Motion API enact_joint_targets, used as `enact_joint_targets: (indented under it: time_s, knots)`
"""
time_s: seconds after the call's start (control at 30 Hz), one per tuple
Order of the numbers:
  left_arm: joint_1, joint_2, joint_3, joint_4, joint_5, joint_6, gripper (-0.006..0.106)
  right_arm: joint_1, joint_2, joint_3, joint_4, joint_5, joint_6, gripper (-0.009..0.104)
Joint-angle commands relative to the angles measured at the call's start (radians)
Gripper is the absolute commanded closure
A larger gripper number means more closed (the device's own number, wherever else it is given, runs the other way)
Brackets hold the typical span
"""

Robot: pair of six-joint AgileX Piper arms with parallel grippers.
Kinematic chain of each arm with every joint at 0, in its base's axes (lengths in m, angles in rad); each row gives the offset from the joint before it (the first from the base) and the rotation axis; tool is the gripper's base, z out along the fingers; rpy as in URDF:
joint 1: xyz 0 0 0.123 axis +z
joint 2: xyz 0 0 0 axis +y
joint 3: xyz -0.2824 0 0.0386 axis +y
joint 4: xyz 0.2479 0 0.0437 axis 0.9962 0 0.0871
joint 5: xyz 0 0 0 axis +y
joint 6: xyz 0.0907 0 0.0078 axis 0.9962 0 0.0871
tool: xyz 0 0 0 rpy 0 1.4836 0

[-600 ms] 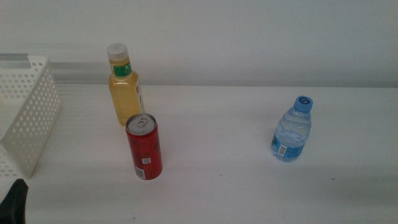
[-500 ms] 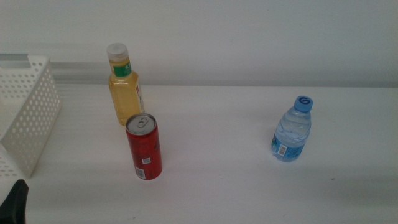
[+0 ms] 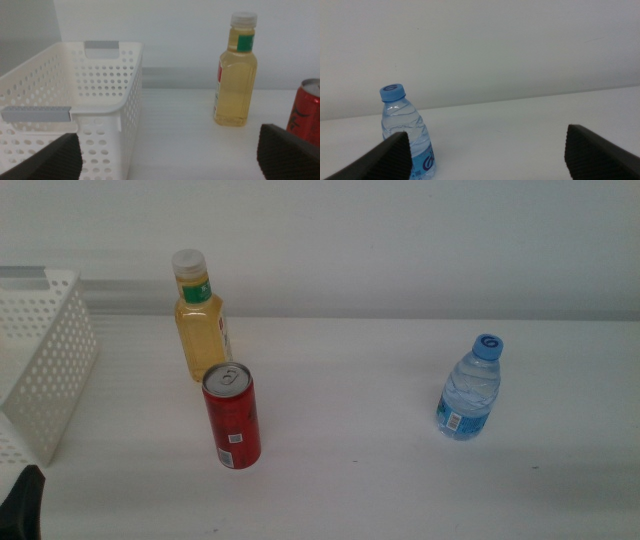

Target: Use arms to grab the bottles and put them into the dustbin to the left of the table.

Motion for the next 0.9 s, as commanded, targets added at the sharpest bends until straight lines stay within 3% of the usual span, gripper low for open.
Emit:
enact_joint_targets:
  time_s: [0.0, 0.23, 0.53, 0.87]
  knots:
    - [0.001, -0.04, 0.04, -0.011, -0.036, -0.009, 0.007, -0.007, -0.03, 0.044, -0.001, -0.011, -0.004, 0.013]
    - [-0.018, -0.032, 0.04, -0.056, -0.047, -0.009, 0.007, -0.007, -0.03, 0.044, -0.001, -0.011, -0.004, 0.013]
    - [-0.239, 0.135, 0.04, -0.015, -0.163, -0.009, 0.007, -0.007, -0.03, 0.044, -0.001, -0.011, -0.004, 0.013]
    - [-0.467, 0.502, 0.04, -0.063, -0.392, -0.035, 0.007, -0.007, -0.03, 0.044, -0.001, -0.011, -0.004, 0.013]
